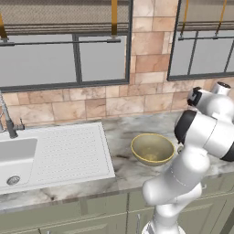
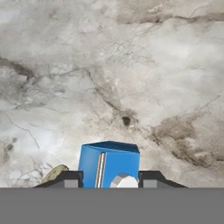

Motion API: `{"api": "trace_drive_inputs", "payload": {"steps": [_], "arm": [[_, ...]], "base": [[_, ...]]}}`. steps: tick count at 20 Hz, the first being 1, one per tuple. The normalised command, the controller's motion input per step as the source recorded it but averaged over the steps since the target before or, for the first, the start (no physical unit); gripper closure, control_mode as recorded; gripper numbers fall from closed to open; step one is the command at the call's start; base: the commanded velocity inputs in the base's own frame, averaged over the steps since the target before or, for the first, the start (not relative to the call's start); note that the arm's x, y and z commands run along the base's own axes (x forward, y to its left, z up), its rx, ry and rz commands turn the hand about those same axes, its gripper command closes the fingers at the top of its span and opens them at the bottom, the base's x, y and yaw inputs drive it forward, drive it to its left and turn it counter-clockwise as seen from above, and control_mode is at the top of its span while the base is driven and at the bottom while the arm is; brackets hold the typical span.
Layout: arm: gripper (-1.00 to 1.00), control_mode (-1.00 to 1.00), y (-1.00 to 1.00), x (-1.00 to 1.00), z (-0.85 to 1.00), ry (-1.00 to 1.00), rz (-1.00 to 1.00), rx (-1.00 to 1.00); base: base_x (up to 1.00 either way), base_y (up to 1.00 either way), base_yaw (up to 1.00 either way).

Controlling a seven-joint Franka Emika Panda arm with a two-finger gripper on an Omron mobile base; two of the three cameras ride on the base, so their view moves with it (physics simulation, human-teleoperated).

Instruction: Gather the eggs and milk located in the vicinity of the sink area and place them right next to the bowl.

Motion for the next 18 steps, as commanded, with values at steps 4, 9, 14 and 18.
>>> {"api": "trace_drive_inputs", "payload": {"steps": [4,9,14,18], "arm": [[1.00,-1.00,0.21,0.00,0.00,0.00,0.00,0.01],[1.00,-1.00,0.29,0.00,0.00,0.00,0.00,0.02],[1.00,-1.00,0.37,0.00,0.00,0.00,0.00,0.04],[1.00,-1.00,0.35,0.03,0.00,0.00,0.00,0.03]], "base": [[0.00,0.00,0.00],[0.00,0.00,0.00],[0.00,0.00,0.00],[0.00,0.00,0.00]]}}
